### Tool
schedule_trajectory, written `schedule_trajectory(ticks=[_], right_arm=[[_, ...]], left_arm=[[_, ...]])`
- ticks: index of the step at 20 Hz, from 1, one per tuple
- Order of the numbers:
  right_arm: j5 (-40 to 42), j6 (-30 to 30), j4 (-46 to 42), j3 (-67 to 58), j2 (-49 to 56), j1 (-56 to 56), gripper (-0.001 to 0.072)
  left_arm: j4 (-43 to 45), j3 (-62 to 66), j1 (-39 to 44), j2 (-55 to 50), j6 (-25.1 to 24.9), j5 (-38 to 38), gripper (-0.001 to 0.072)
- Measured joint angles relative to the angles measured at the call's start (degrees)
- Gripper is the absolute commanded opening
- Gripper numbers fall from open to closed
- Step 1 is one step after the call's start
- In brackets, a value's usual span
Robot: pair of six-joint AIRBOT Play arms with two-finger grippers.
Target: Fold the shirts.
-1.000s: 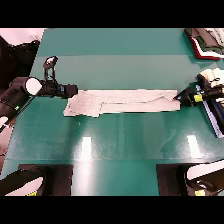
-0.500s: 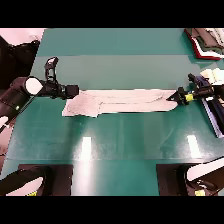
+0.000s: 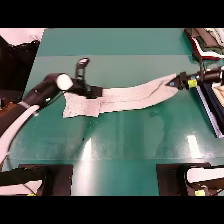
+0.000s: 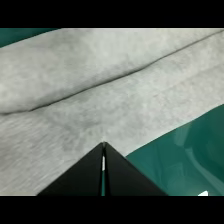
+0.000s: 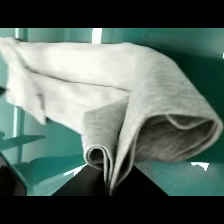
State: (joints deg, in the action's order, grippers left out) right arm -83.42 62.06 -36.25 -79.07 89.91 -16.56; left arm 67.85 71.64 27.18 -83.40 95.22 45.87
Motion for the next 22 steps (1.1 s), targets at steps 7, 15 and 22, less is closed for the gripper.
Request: schedule_trajectory(ticks=[7,15,22], right_arm=[[-2.2,4.6,1.7,-13.9,-3.0,14.1,0.0013],[-1.8,7.1,1.7,-20.6,-3.2,23.7,0.0013],[1.9,7.5,1.8,-21.2,-3.1,29.4,0.0013]], left_arm=[[-4.8,17.2,6.0,-18.4,-2.3,1.4,0.0024],[-6.2,20.9,4.2,-22.3,-2.6,3.7,0.0024],[-2.4,21.3,-7.0,-12.8,-2.7,11.2,0.0024]])
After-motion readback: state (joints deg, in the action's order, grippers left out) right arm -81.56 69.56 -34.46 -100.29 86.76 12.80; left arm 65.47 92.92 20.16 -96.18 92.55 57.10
